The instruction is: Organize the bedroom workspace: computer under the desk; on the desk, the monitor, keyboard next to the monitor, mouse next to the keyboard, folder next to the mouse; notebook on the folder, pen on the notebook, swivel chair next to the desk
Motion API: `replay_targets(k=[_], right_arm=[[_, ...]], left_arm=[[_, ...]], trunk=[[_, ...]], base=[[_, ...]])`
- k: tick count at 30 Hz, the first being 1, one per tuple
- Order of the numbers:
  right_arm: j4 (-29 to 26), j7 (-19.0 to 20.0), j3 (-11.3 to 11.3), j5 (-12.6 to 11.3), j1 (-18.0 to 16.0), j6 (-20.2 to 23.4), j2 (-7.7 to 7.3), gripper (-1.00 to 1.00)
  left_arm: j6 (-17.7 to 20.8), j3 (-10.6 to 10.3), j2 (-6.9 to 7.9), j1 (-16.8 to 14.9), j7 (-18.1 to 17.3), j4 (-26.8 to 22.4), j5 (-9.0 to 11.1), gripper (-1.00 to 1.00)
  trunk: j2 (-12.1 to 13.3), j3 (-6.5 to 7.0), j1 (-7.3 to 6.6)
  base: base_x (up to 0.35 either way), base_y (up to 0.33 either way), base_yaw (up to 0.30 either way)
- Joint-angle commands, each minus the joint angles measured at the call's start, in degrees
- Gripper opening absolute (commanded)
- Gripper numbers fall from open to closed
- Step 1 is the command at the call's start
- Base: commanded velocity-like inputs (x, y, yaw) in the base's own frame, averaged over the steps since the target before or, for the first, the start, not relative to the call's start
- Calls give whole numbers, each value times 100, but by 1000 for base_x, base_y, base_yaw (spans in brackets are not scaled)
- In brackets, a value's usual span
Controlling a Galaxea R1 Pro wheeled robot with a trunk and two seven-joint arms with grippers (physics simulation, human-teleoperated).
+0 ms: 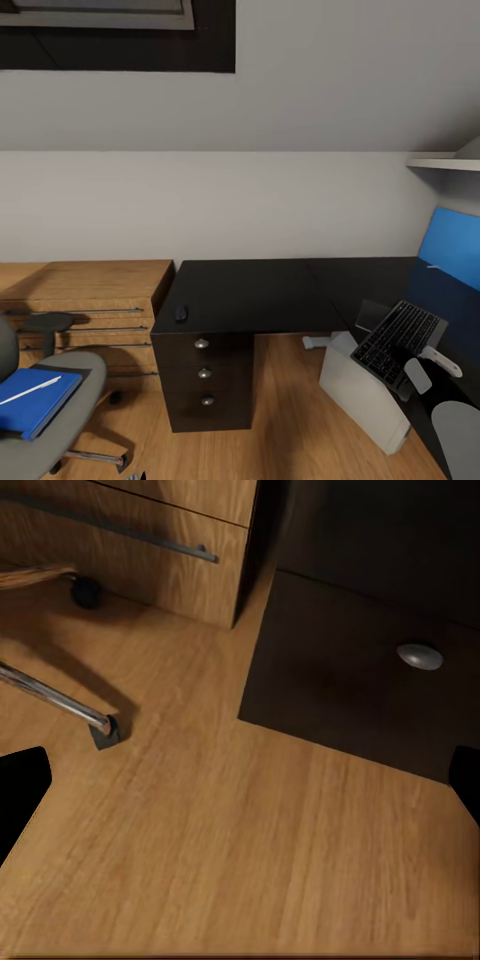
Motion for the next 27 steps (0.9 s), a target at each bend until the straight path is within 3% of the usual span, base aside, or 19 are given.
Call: replay_targets(k=[1, 27], right_arm=[[162, -36, -27, -99, 2, 41, 2, 100], [162, -27, -27, -99, 2, 44, -6, 100]], left_arm=[[-23, -49, 7, -4, 33, -1, 34, 100], [-23, -51, -1, -4, 33, -1, 26, 100]], trunk=[[-3, -7, -1], [-3, -7, -1]], base=[[-72, 61, 0], [-5, 39, 0]])
